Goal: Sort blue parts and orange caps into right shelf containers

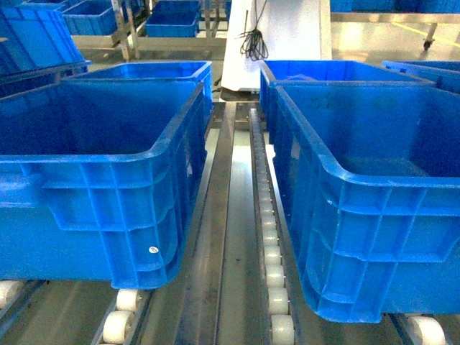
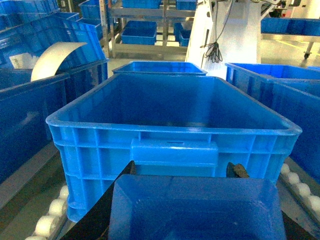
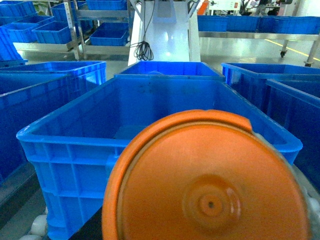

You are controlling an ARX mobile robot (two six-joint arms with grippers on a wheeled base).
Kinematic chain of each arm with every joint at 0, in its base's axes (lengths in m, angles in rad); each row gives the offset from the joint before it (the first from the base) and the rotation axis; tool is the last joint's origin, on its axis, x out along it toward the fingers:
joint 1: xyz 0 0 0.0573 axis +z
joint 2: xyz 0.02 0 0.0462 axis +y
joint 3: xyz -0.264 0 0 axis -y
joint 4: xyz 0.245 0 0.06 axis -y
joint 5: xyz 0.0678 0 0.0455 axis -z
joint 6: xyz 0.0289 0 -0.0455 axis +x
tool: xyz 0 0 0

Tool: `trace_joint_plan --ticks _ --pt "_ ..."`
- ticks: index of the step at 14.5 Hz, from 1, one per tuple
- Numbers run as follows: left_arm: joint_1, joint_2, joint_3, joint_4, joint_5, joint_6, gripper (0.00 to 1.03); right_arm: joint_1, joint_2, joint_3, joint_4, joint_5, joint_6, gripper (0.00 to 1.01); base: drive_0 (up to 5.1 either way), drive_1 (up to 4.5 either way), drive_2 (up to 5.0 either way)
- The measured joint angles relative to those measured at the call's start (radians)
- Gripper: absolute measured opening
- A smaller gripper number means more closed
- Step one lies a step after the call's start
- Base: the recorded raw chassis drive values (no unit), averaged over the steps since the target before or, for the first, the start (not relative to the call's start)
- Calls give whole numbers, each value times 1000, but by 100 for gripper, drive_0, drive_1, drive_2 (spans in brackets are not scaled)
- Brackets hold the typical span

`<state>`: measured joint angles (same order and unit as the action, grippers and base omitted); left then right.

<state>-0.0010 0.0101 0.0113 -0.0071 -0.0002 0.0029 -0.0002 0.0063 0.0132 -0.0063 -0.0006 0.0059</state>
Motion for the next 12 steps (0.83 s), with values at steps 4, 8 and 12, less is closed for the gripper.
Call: trace_joint_plan --ticks 4,8,12 --pt "0 0 0 0 0 0 42 0 0 0 0 0 0 46 0 0 0" --pt "0 0 0 0 0 0 42 0 0 0 0 0 0 46 0 0 0" --pt "0 0 0 0 0 0 42 0 0 0 0 0 0 46 0 0 0"
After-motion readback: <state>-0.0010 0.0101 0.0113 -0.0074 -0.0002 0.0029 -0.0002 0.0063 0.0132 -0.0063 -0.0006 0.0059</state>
